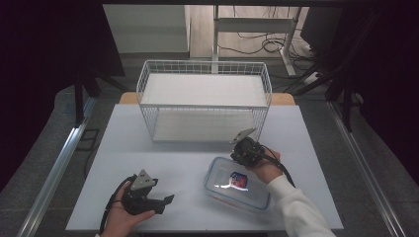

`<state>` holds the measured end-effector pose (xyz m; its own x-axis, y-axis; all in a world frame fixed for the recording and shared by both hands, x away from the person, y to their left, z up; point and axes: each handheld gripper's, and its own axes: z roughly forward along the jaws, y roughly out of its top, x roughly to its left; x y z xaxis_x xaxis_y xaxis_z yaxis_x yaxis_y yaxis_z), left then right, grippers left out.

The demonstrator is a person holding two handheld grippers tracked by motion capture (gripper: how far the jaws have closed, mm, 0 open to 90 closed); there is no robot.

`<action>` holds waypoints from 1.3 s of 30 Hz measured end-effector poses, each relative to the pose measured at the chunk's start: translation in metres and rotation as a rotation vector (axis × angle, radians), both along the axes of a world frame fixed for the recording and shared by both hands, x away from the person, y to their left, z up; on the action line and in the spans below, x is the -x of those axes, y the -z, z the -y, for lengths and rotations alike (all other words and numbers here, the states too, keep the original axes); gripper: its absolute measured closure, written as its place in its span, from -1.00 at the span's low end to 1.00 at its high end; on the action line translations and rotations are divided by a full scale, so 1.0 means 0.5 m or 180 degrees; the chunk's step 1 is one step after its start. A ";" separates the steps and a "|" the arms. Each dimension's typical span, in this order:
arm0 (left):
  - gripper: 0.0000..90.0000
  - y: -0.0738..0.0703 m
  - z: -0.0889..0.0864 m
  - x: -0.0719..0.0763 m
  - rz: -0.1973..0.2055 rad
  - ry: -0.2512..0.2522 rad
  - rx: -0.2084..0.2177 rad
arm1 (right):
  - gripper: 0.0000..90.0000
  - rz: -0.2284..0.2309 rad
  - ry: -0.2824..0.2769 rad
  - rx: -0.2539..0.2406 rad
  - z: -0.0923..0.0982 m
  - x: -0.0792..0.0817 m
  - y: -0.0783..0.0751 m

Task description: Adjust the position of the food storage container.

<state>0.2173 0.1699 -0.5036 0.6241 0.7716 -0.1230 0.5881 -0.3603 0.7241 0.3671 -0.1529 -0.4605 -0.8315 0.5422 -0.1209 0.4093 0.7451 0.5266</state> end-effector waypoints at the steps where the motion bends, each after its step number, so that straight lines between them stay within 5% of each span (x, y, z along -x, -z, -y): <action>1: -0.55 0.000 0.000 0.000 -0.0002 -0.0001 -0.0003 | 0.99 -0.0007 -0.0025 -0.0006 -0.006 0.003 0.001; 11: -0.55 -0.001 -0.007 -0.001 0.0018 -0.0028 0.0001 | 0.98 -0.0018 -0.0106 -0.0030 -0.018 0.017 -0.011; 21: -0.55 -0.004 -0.010 0.000 0.0041 -0.0026 0.0015 | 0.98 0.0194 0.0290 -0.0152 0.095 0.069 -0.060; 25: -0.54 -0.007 -0.013 -0.001 0.0057 -0.0031 0.0014 | 0.98 0.0183 0.0663 -0.0242 0.177 0.116 -0.069; 35: -0.54 -0.002 -0.007 -0.006 0.0024 -0.0026 -0.0003 | 0.98 -0.0221 0.0821 -0.0014 0.237 0.189 0.003; 39: -0.54 0.000 -0.007 -0.005 0.0014 -0.0039 -0.0011 | 0.98 -0.0447 0.0664 0.0115 0.222 0.207 0.029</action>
